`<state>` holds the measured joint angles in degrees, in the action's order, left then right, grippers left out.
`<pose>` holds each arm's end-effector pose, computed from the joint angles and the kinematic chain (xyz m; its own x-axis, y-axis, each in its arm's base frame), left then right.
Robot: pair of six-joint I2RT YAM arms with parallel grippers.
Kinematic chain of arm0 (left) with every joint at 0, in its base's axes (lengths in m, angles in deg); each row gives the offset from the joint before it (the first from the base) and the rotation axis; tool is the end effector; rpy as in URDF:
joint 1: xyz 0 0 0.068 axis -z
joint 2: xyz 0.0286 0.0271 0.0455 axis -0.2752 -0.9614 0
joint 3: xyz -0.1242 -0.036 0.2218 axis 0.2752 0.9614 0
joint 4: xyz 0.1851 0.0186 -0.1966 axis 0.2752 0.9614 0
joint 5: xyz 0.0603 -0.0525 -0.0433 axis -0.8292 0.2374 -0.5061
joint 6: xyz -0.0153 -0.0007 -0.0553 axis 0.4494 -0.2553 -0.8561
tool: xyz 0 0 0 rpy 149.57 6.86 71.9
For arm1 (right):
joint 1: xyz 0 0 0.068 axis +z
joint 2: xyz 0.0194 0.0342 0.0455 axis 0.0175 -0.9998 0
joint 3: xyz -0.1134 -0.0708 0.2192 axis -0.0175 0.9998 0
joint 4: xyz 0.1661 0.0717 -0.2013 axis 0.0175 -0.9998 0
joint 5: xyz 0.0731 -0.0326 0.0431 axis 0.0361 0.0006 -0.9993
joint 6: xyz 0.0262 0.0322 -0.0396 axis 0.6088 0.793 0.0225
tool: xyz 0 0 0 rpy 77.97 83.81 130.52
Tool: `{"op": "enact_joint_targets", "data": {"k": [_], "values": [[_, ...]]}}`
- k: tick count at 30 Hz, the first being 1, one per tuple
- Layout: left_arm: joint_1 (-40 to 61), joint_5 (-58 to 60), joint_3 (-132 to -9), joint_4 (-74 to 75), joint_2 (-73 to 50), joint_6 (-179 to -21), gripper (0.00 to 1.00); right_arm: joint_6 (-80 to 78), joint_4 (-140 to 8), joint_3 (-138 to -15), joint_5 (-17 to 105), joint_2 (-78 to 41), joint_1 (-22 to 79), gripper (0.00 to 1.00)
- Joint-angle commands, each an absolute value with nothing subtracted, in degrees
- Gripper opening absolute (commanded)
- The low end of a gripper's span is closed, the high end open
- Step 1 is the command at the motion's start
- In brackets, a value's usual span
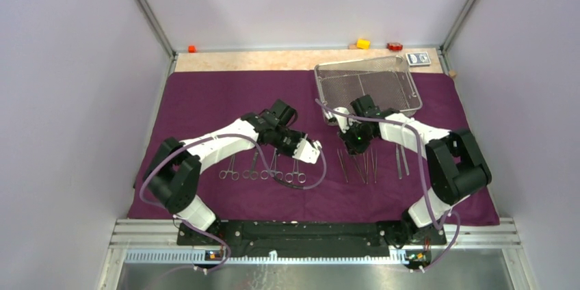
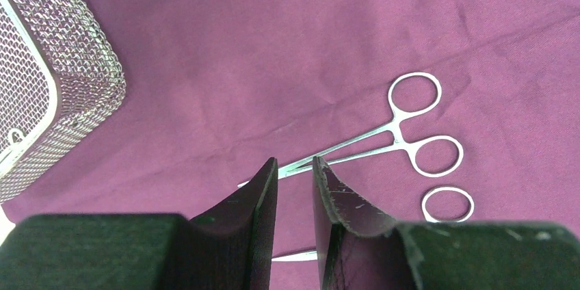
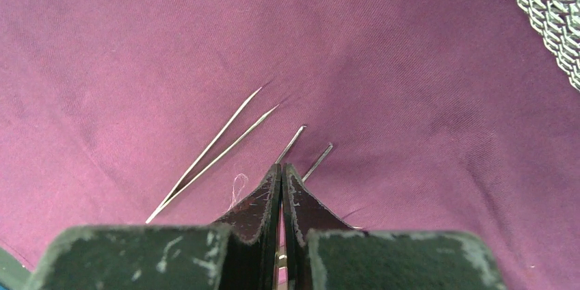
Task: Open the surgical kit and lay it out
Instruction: Adjust the medical item in the surgical kit, then reset both arms
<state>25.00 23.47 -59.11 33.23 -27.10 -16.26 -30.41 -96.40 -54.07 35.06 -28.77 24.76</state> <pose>0.2339 -0.2303 0.1905 0.5128 0.6410 -0.5711 0.8584 -0.3945 0.3279 0.2676 0.1418 0.1448 -0.5793 -0.6913 -0.4320 -0.7935 0.5995 0.1048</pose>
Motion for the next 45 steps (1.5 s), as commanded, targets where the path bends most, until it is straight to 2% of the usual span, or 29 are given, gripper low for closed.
{"op": "enact_joint_targets", "data": {"k": [1, 45], "values": [[24.8, 25.2, -58.1, 31.7, -25.1, -16.7, 0.31, -29.8, -94.7, -56.5, 36.2, -29.3, 25.5, 0.0], [24.7, 24.2, -58.1, 32.7, -25.3, -15.9, 0.31, -29.4, -95.3, -55.7, 40.3, -29.0, 25.5, 0.0]]}}
